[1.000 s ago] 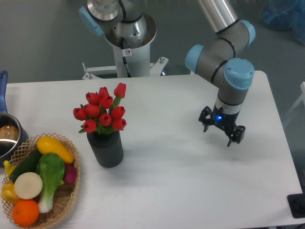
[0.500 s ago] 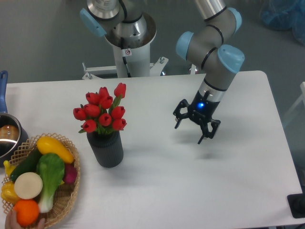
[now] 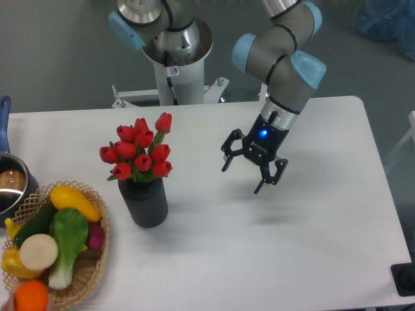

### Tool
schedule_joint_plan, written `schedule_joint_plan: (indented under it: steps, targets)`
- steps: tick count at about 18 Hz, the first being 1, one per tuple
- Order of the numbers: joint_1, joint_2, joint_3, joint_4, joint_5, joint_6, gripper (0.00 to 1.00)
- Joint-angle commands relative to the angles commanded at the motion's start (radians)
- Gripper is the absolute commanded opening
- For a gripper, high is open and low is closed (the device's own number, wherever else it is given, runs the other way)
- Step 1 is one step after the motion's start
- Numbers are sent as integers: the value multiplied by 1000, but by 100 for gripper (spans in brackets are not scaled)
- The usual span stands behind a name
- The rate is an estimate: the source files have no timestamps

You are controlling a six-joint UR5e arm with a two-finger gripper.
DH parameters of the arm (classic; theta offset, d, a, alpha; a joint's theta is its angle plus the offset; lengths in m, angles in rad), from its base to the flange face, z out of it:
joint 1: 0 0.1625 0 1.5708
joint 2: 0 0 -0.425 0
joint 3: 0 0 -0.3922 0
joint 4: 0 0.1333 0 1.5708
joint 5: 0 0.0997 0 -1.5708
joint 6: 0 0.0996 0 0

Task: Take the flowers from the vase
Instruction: 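Swing the open gripper over to the tulip stems above the black vase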

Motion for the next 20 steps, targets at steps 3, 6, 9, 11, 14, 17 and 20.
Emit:
schedule_joint_plan:
  steps: [3,6,9,11,14,17,20]
  targets:
    - [-6,0,11,0,-24,2,100]
    - [-44,-8,54,3,-60,-58,100]
    - [-46,-5,86,2,-126,-109,100]
    - [-45,-5,86,2,-176,-103,100]
    - [-49,-2,51,0,-228,-92,100]
    - [-54,15,0,0,-311,-36,100]
    - [-71,49,-58,-2,-316,11,100]
